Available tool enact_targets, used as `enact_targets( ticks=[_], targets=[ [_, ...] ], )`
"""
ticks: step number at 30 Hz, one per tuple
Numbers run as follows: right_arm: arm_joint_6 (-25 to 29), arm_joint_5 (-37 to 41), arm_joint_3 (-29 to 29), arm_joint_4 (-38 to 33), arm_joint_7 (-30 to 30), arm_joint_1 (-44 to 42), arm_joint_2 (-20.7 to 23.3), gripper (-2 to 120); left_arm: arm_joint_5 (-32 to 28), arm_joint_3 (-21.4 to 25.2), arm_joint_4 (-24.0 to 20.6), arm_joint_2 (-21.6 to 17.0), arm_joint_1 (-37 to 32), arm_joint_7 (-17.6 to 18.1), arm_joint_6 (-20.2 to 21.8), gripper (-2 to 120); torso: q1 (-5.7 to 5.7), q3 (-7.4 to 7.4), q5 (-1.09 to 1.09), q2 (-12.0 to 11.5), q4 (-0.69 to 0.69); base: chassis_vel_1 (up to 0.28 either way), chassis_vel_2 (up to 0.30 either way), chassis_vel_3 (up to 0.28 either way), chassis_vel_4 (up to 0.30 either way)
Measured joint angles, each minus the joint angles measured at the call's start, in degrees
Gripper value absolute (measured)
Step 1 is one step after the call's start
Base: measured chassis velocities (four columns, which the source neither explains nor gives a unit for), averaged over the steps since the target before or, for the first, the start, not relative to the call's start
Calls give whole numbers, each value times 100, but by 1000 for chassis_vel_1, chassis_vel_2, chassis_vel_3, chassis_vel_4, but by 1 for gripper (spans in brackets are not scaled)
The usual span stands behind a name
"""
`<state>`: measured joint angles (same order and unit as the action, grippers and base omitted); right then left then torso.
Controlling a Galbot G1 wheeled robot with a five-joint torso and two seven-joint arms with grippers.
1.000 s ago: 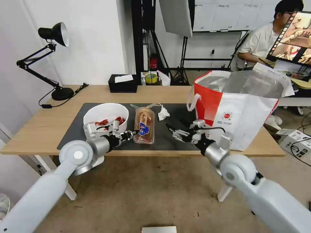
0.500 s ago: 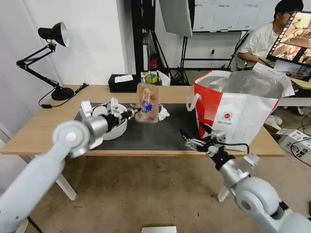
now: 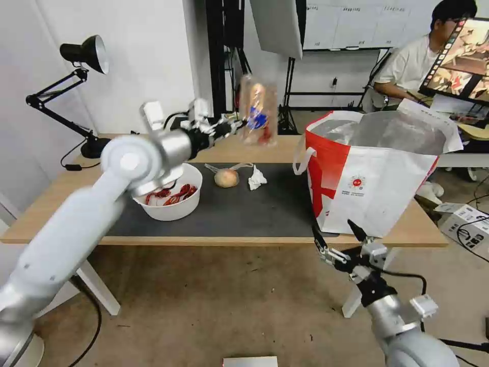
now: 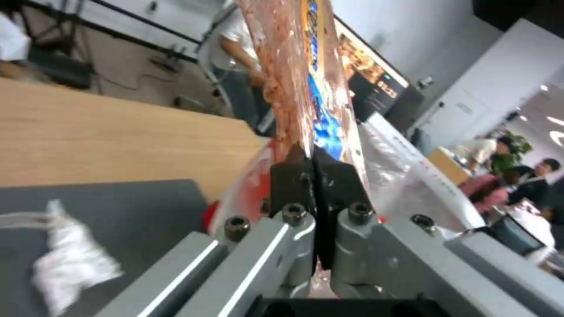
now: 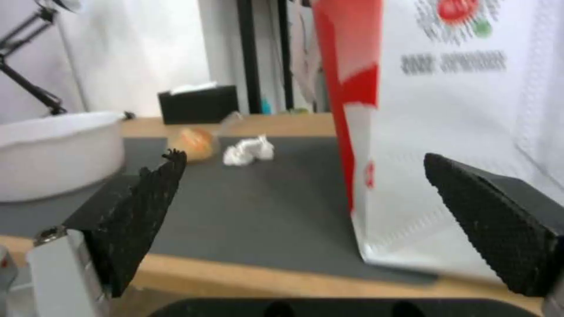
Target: Pick up the trash from the table and place it into the takeout bag.
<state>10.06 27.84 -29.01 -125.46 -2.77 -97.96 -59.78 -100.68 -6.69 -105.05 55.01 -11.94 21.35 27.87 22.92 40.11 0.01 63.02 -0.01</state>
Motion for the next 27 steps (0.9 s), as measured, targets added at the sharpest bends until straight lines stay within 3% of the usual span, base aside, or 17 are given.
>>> enact_targets(
  ticks=[5, 6, 12, 17, 20, 27],
  targets=[
    [72, -165, 58, 144, 18, -145, -266, 100, 34, -605, 580, 660, 618, 53, -119, 0, 0, 0, -1, 0, 1, 0, 0, 0, 0],
    [72, -165, 58, 144, 18, -145, -266, 100, 34, -605, 580, 660, 618, 53, -119, 0, 0, 0, -1, 0, 1, 0, 0, 0, 0],
    [98, -254, 60, 141, 93, -288, -418, 100, 238, -1019, 1480, 1654, 1345, 179, -300, 0, 0, 0, 0, 0, 0, 0, 0, 0, 0],
    [141, -313, 66, 161, 118, -350, -497, 100, 449, -1246, 1926, 2160, 1592, 278, -505, 0, 0, 0, 1, 0, -1, 0, 0, 0, 0],
    [159, -382, 124, 172, 131, -380, -555, 100, 937, -1548, 2416, 2633, 1750, 342, -763, 0, 0, 0, 0, 0, 0, 0, 0, 0, 0],
    [174, -512, 261, 173, 142, -428, -587, 100, 2093, -2205, 2789, 2954, 1790, 197, -939, 0, 1, 0, 0, 0, 0, 0, 0, 0, 0]
  ],
)
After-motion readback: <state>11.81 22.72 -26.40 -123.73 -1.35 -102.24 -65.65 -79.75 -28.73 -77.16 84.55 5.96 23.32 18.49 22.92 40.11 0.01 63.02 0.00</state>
